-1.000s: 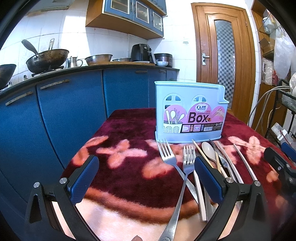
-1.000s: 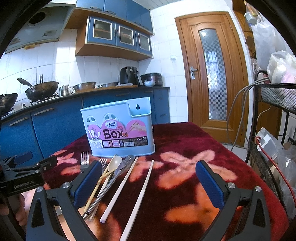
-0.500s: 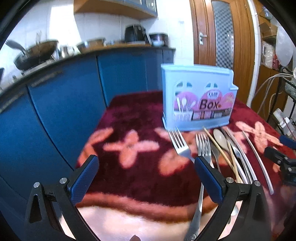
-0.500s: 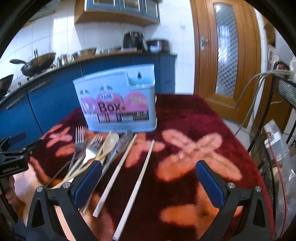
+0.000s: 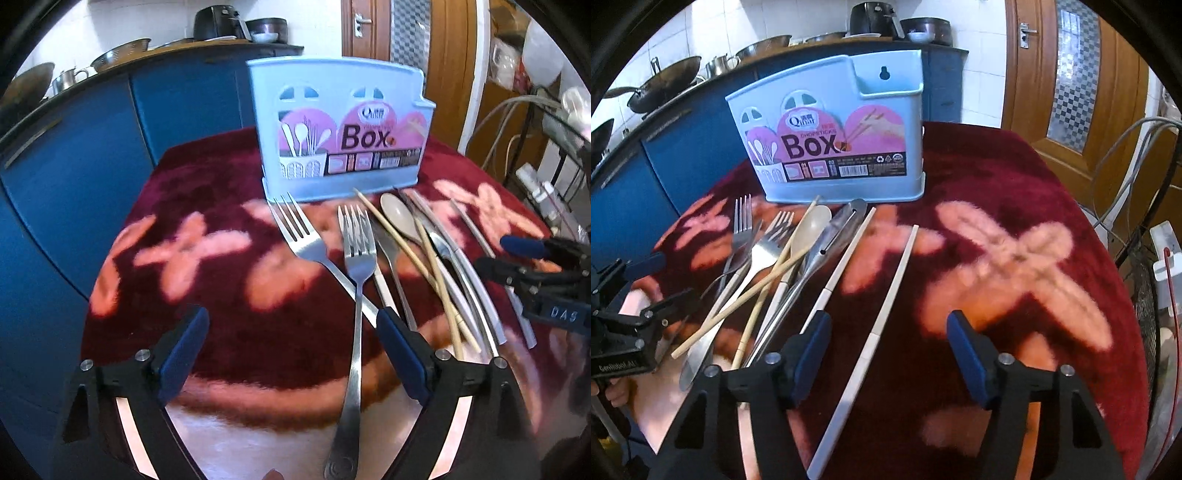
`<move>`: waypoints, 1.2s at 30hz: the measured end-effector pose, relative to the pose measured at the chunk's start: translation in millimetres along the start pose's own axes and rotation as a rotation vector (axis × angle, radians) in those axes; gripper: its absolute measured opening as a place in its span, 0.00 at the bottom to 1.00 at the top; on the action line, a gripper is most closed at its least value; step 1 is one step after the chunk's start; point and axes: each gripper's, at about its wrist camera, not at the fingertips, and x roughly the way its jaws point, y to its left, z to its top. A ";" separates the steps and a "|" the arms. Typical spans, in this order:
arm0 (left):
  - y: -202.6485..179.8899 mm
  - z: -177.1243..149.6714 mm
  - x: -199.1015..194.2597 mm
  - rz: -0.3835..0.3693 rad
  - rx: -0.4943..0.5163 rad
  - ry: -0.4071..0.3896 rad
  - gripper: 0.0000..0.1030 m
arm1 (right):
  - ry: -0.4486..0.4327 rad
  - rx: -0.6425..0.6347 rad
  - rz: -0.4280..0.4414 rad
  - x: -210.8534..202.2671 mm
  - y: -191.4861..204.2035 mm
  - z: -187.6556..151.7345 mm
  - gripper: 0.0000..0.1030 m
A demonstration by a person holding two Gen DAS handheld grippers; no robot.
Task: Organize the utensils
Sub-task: 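Lower the left tool onto a steel fork while the right tool lowers onto a white chopstick, then close the left tool on the fork while the right tool grips the white chopstick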
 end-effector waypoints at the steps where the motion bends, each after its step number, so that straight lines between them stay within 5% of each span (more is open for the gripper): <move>1: 0.4 0.4 2.4 0.004 0.004 0.008 0.89 | 0.006 0.000 0.000 0.8 -0.4 1.1 0.64; 9: 4.4 11.5 17.6 0.011 0.007 0.057 0.86 | 0.054 -0.007 -0.002 7.4 -5.9 11.6 0.47; 13: 10.6 12.0 15.8 -0.026 -0.028 0.069 0.61 | 0.064 -0.001 -0.008 6.7 -12.7 14.3 0.27; 15: 16.3 9.9 16.6 -0.024 -0.053 0.075 0.58 | 0.070 -0.003 -0.008 5.2 -15.8 14.0 0.16; 22: 26.5 6.3 13.7 -0.022 -0.080 0.114 0.58 | 0.117 0.016 0.026 1.5 -24.5 12.9 0.12; 36: 14.0 41.3 45.8 -0.058 0.081 0.302 0.57 | 0.328 -0.061 0.033 29.2 -16.5 42.6 0.15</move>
